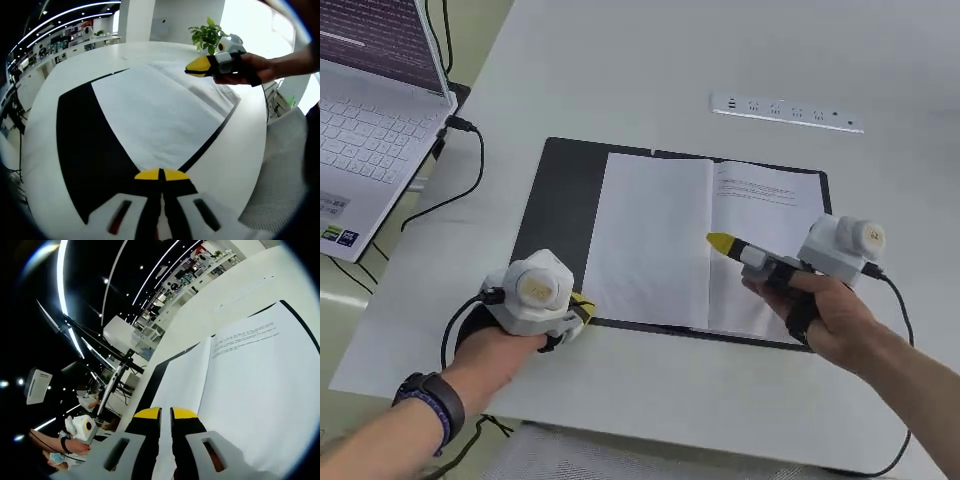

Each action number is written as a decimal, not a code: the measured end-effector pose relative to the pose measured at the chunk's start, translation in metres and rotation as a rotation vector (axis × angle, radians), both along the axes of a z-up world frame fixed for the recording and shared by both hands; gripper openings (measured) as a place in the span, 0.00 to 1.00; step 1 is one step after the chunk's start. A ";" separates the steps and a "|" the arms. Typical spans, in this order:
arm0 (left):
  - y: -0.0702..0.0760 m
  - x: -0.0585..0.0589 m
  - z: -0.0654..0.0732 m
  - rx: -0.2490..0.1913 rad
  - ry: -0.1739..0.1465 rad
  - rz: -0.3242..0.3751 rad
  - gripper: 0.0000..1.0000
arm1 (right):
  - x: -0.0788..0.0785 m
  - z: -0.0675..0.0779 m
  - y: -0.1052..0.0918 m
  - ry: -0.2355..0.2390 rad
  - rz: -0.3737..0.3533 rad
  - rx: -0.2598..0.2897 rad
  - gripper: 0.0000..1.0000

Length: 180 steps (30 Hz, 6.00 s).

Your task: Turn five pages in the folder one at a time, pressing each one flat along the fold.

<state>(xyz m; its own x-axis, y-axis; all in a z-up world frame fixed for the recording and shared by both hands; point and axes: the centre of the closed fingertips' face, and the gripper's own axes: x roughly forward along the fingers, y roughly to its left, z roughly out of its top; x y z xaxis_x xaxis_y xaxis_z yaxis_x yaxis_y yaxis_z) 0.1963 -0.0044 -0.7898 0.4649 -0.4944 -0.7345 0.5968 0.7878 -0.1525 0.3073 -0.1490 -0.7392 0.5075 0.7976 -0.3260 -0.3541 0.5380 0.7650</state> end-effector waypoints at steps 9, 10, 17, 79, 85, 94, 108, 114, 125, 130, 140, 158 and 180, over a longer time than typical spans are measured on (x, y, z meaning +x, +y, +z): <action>0.001 0.000 -0.002 0.023 0.009 0.001 0.00 | 0.019 0.001 0.001 0.004 -0.049 0.011 0.00; 0.001 0.000 -0.002 0.023 0.009 0.004 0.00 | 0.020 0.002 0.002 0.005 -0.060 0.017 0.00; 0.001 0.001 -0.002 0.020 0.013 0.010 0.00 | 0.027 -0.004 0.008 0.046 -0.098 0.046 0.00; 0.000 0.002 -0.001 0.027 0.014 0.045 0.00 | 0.177 -0.038 0.005 0.004 -0.262 0.017 0.00; 0.000 0.003 -0.001 0.029 0.014 0.043 0.00 | 0.175 -0.039 0.007 -0.038 -0.235 -0.010 0.00; 0.000 0.003 -0.002 0.032 0.013 0.037 0.00 | 0.154 -0.036 0.012 -0.053 -0.176 -0.025 0.00; 0.001 0.003 -0.002 0.025 0.003 0.047 0.00 | 0.120 -0.032 0.016 -0.057 -0.134 -0.033 0.00; 0.001 0.004 -0.002 0.015 -0.001 0.054 0.00 | 0.095 -0.022 0.021 -0.060 -0.128 -0.039 0.00; 0.001 0.004 -0.003 0.008 0.001 0.059 0.00 | 0.071 -0.017 0.015 -0.053 -0.145 -0.003 0.00; 0.001 0.003 -0.003 0.011 -0.003 0.057 0.00 | 0.055 -0.016 0.014 -0.053 -0.140 0.003 0.00; 0.001 0.002 -0.002 0.014 -0.011 0.057 0.00 | 0.037 -0.019 0.011 -0.037 -0.157 0.030 0.00; 0.001 0.002 -0.002 0.003 -0.020 0.056 0.00 | 0.000 -0.020 0.011 -0.023 -0.102 0.040 0.00; 0.001 0.001 -0.001 -0.003 -0.034 0.047 0.00 | -0.048 -0.029 0.006 0.000 -0.010 0.027 0.00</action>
<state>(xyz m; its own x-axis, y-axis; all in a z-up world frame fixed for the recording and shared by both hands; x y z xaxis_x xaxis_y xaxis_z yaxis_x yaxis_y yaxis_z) 0.1974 -0.0038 -0.7909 0.5121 -0.4740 -0.7163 0.5644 0.8143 -0.1354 0.2593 -0.1429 -0.7684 0.5152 0.8012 -0.3043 -0.3486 0.5202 0.7796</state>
